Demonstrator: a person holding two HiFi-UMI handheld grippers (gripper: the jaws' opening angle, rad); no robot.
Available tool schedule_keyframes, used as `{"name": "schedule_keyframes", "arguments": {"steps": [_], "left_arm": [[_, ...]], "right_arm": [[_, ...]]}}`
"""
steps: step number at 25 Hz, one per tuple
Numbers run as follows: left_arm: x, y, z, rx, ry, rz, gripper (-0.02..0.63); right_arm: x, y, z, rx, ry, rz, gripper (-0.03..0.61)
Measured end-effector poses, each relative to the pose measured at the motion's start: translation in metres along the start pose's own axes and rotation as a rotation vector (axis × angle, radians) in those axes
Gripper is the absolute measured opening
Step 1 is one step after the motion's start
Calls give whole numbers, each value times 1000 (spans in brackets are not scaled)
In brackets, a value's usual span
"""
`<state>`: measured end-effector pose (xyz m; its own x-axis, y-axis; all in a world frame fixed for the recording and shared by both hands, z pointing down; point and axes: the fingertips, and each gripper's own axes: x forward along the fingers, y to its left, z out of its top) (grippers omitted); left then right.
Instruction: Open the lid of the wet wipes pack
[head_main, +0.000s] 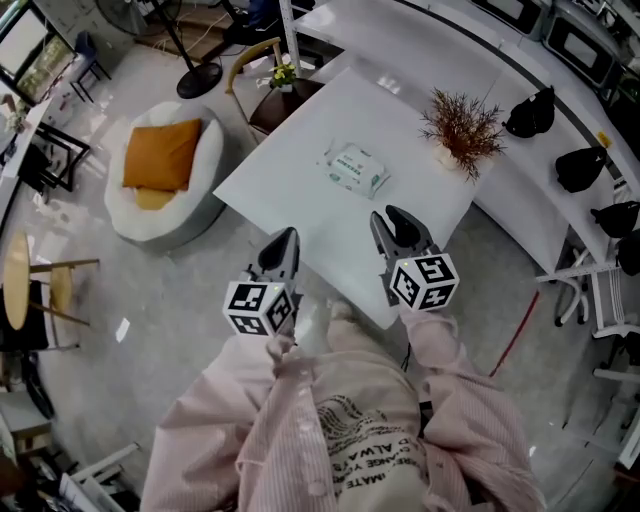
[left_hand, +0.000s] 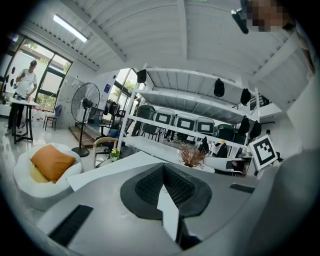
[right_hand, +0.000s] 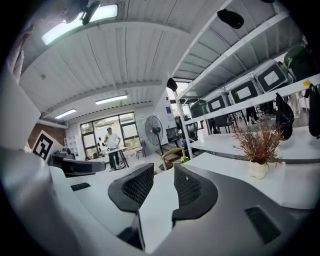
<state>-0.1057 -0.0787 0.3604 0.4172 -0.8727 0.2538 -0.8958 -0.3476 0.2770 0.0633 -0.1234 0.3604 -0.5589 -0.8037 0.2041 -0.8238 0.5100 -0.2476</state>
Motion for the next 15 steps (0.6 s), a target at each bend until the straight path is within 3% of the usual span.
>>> {"name": "schedule_keyframes", "arguments": {"steps": [15], "left_arm": [[67, 17, -5, -41, 57, 5, -3]], "right_arm": [[69, -50, -9, -27, 67, 21, 115]]}}
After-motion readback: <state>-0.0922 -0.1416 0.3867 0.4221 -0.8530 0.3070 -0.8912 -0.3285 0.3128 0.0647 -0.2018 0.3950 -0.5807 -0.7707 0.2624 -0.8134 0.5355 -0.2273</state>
